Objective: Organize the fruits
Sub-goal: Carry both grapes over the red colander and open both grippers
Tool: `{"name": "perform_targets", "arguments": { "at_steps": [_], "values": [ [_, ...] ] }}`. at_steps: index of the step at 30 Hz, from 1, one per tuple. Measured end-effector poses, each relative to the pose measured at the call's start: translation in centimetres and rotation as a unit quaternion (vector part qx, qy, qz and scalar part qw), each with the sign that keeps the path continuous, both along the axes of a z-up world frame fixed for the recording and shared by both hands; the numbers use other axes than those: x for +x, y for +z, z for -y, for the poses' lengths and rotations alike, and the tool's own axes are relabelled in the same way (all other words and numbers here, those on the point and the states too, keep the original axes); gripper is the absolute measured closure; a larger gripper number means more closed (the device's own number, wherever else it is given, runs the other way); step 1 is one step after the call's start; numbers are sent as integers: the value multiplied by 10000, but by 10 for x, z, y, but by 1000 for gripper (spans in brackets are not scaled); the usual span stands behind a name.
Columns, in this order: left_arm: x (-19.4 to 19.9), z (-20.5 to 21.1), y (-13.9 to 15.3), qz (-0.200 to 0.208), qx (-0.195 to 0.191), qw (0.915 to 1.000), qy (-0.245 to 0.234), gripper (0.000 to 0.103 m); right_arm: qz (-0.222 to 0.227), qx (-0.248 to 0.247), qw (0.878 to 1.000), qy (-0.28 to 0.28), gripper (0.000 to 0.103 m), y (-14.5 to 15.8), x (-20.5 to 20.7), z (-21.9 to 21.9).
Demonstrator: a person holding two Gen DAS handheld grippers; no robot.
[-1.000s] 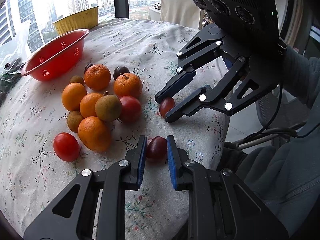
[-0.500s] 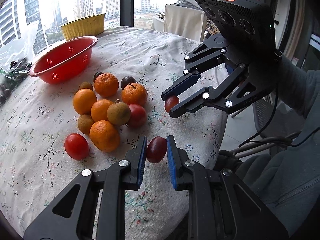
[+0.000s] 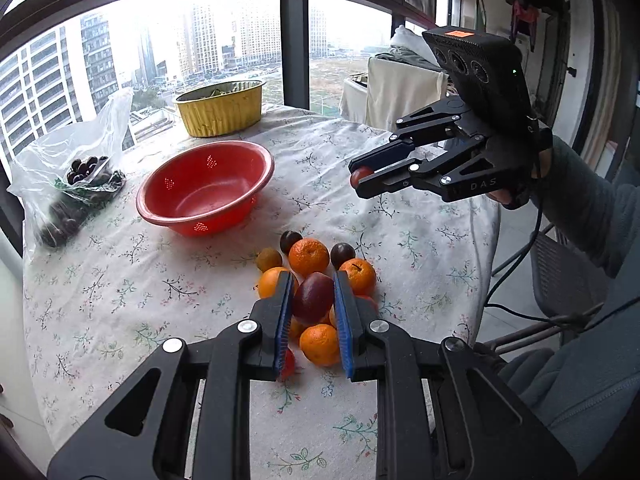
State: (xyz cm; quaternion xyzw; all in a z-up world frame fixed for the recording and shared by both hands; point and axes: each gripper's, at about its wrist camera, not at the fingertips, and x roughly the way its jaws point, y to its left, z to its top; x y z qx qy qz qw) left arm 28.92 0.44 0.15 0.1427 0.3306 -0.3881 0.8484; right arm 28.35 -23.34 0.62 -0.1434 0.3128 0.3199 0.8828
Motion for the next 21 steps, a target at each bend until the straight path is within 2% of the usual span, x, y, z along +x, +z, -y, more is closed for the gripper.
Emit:
{"name": "perform_targets", "arguments": {
  "at_steps": [3, 5, 11, 13, 16, 21],
  "values": [
    [27, -9, 16, -51, -204, 9993, 309, 84, 5, 143, 9995, -278, 78, 15, 28, 3],
    [49, -11, 24, 18, -161, 9981, 602, 84, -43, 242, 9988, -424, 78, 22, 46, 2],
    [149, -13, 40, -181, -373, 9899, 1358, 84, -114, 113, 9962, -855, 78, 24, 91, -13],
    [180, -6, 34, -253, -255, 9883, 1484, 84, -168, 94, 9949, -992, 78, 20, 104, -16],
    [214, 12, 15, -540, -31, 9884, 1418, 85, -236, 25, 9930, -1154, 78, 12, 123, -19],
    [239, 45, -17, -647, 452, 9886, 1285, 84, -379, -143, 9921, -1190, 78, -3, 150, -31]
  ]
}}
